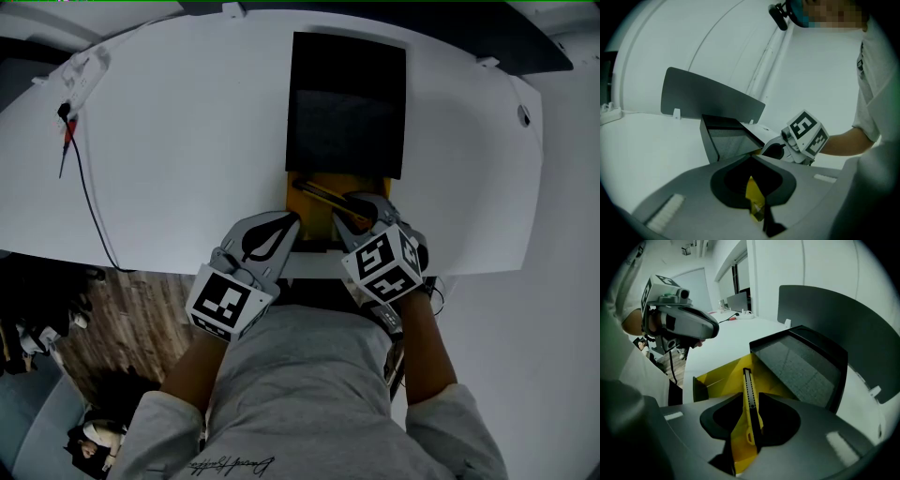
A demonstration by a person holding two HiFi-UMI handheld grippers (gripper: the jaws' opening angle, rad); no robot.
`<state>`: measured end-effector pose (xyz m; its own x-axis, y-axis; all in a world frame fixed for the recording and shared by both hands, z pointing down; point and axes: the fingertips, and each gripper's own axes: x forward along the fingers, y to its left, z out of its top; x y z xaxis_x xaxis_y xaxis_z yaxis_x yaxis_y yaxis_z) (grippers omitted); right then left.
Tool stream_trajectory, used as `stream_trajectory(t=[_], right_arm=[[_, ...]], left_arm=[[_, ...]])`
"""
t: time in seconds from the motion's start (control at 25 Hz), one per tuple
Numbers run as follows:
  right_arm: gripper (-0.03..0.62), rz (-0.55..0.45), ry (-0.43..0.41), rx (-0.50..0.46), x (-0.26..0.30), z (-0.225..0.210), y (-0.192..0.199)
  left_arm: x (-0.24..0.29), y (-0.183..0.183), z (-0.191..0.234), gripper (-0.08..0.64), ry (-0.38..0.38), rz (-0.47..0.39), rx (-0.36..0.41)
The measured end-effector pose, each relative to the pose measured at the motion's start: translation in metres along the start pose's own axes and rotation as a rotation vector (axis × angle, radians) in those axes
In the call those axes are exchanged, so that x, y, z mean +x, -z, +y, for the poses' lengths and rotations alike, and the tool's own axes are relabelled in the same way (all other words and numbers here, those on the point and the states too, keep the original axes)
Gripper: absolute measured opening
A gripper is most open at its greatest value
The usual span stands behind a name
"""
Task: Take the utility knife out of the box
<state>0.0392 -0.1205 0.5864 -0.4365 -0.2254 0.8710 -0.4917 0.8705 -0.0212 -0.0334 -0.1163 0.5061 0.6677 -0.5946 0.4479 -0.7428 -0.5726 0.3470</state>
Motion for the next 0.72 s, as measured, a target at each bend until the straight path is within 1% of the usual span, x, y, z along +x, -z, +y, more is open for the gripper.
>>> stream_trajectory(t=[0.2,0.32,0.56,0.72], right_arm=[[0.146,0.076,-0.003,-0.045,0.016,0.004,0.009],[0.156,0.107,-0.003,-0.074,0.022,0.005,0.011],[0.161,0.149,-0.013,-0.093,0.032,0.005,0.015],[0.161,0.159,-0.016,-0.094,0.036,0.003,0.014]], left_arm=[[-0.004,0.008,0.005,0.002,-0.011,0.015,-0.016],[-0.006,0.009,0.008,0.002,-0.023,0.009,-0.028],[-0.008,0.009,0.011,0.002,-0.029,0.004,-0.038],[-0.009,0.012,0.012,0.002,-0.03,0.007,-0.046]])
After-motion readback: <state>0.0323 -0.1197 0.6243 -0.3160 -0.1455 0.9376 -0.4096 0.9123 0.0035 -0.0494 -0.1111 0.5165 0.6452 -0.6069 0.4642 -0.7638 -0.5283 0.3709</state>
